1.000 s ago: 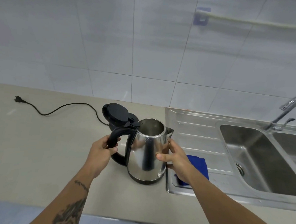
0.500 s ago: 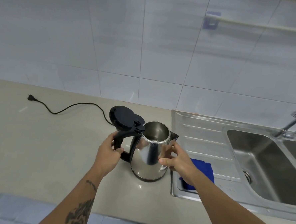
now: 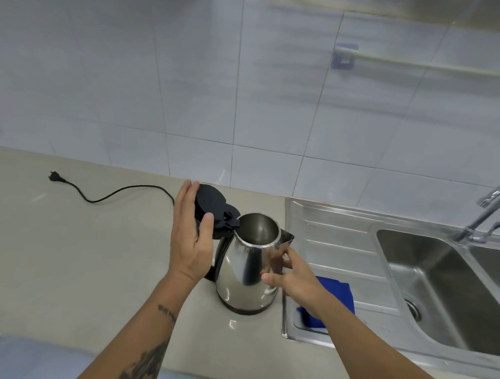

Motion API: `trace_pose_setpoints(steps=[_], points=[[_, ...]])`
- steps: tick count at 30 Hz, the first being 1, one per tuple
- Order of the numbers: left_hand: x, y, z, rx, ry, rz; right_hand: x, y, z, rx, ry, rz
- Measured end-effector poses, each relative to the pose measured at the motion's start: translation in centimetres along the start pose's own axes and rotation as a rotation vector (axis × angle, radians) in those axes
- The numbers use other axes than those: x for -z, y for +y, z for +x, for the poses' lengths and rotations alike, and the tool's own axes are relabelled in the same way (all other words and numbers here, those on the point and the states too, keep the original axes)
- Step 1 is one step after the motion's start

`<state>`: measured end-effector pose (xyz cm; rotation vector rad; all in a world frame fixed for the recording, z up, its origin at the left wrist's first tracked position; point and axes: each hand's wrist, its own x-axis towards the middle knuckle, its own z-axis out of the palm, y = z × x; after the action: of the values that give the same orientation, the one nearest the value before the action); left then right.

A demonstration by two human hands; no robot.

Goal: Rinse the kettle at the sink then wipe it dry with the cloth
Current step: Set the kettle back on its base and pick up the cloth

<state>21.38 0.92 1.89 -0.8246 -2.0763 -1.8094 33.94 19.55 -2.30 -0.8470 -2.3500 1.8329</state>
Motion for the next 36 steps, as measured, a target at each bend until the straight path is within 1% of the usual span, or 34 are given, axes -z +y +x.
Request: trace_pose_setpoints(steps=[2, 5, 7, 11, 14, 18, 21, 25, 31, 36], points=[[-0.7, 1.0, 0.3, -0.053, 0.009, 0.051, 0.0, 0.1, 0.0, 0.010, 0.011, 0.003], [-2.0, 2.4, 0.6, -0.181, -0.066, 0.151, 0.0, 0.2, 0.0, 0.019, 0.013, 0.003], [-3.0, 3.1, 0.8, -0.272, -0.177, 0.248, 0.0, 0.2, -0.1, 0.026, 0.013, 0.005], [-5.0, 3.4, 0.5, -0.441, -0.472, 0.525, 0.1, 0.1, -0.5, 0.049, 0.005, 0.002], [-5.5, 2.7, 0.2, -0.513, -0.581, 0.680, 0.4, 0.3, -0.5, 0.051, 0.006, -0.007], [-5.2, 2.0, 0.2, -0.559, -0.661, 0.762, 0.4, 0.2, -0.2, 0.057, 0.003, -0.033], [-4.9, 1.3, 0.3, -0.590, -0.667, 0.771, 0.5, -0.2, 0.1, 0.051, -0.007, 0.000], [-4.4, -0.1, 0.6, -0.585, -0.593, 0.725, 0.7, -0.4, 0.8, 0.042, -0.019, 0.040], [-4.6, -0.7, 1.2, -0.605, -0.564, 0.761, 1.1, -0.9, 1.6, 0.022, -0.037, -0.005], [-5.0, -1.4, 1.8, -0.636, -0.506, 0.715, 1.0, -1.0, 2.2, 0.006, -0.035, -0.008]])
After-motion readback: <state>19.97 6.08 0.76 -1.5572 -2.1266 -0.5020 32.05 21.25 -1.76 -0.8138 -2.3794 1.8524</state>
